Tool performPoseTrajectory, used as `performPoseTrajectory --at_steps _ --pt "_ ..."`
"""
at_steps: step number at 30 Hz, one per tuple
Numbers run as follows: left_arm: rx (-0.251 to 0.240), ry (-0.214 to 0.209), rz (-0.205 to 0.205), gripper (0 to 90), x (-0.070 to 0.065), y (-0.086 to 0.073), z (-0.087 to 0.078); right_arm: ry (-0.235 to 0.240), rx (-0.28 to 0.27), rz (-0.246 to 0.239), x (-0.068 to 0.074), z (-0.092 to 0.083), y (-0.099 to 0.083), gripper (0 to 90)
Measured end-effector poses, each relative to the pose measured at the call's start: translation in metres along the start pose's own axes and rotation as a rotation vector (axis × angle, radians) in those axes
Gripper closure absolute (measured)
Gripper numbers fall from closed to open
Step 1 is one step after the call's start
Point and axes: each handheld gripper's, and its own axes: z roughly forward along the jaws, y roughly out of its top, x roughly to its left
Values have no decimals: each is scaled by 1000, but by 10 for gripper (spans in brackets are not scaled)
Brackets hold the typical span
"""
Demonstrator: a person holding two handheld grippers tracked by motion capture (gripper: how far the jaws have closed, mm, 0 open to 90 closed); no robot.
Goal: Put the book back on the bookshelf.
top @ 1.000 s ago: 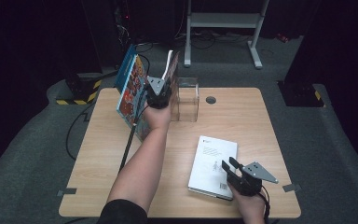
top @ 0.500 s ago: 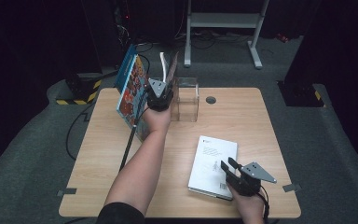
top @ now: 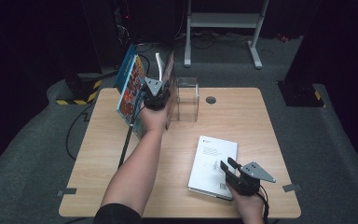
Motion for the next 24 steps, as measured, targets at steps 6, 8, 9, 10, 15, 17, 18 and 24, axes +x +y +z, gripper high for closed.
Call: performPoseTrajectory --at_steps 6,8,9,10,15,17,18,24 --pt "25 12 4 744 7 2 0 3 1 -9 0 1 0 626" --pt "30 18 9 754 8 3 -1 1 0 -8 1 1 0 625" --pt "32 19 10 764 10 3 -1 0 0 -8 1 1 0 625" --pt "37 18 6 768 11 4 -1 0 0 -7 1 1 0 625" --pt "37 23 13 752 12 4 -1 2 2 -8 1 1 0 625" --pt "36 23 12 725 12 4 -1 1 3 -7 1 1 0 625" --pt "38 24 10 716 12 4 -1 0 3 -4 1 1 0 625" --pt "54 42 17 701 16 5 -2 1 1 -7 1 1 0 625"
